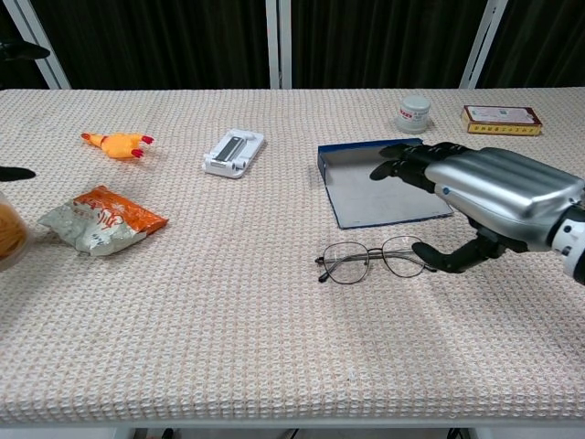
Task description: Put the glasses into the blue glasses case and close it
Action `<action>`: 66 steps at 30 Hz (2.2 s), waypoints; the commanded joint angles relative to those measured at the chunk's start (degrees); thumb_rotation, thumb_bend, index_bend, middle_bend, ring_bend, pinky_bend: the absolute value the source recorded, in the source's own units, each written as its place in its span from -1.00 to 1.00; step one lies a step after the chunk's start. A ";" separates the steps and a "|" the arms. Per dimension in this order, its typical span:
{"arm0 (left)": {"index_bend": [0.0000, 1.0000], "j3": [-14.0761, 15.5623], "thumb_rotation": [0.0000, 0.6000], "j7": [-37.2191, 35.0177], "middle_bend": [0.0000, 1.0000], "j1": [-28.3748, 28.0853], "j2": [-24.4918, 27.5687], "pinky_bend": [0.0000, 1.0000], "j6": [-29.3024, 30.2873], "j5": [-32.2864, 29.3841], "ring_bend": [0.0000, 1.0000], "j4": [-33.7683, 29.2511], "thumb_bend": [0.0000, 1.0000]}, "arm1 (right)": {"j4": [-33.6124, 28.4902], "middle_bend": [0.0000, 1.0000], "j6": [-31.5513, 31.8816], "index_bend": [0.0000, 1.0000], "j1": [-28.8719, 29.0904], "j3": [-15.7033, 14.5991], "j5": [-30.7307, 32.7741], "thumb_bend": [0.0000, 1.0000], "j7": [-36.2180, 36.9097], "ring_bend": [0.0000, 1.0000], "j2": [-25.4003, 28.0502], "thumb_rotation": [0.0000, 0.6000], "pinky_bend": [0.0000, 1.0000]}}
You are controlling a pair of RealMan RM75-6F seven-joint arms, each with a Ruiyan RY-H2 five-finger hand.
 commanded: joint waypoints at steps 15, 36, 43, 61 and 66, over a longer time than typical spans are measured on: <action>-0.89 0.56 0.98 -3.15 -0.93 -0.22 -0.24 -0.61 0.19 0.92 -0.95 2.21 -0.92 | 6.59 -0.98 -0.03 -0.23 3.77 -0.34 5.74 -0.05 -4.55 -1.00 -7.36 1.00 -1.00; -0.89 0.66 0.99 -2.92 -0.93 -0.04 0.15 -0.61 -0.58 -0.46 -0.95 2.62 -0.92 | 11.34 -0.95 2.07 -0.03 5.47 -0.56 8.55 -0.06 -5.52 -1.00 -12.32 1.00 -1.00; -0.89 0.88 0.98 -3.28 -0.93 -0.02 -0.01 -0.61 -0.82 -0.51 -0.95 3.10 -0.92 | 12.43 -0.94 2.46 0.08 5.82 -0.93 8.84 -0.05 -5.56 -1.00 -13.17 1.00 -1.00; -0.89 0.97 0.99 -3.49 -0.93 -0.24 -0.34 -0.61 -1.40 -0.74 -0.95 3.72 -0.92 | 14.00 -0.91 4.20 0.20 6.04 -1.00 8.50 -0.05 -4.23 -1.00 -14.00 1.00 -1.00; -0.89 1.01 0.99 -3.51 -0.93 -0.25 -0.38 -0.61 -1.51 -0.80 -0.95 3.82 -0.92 | 14.43 -0.91 4.38 0.24 6.16 -1.01 8.25 -0.05 -3.78 -1.00 -14.36 1.00 -1.00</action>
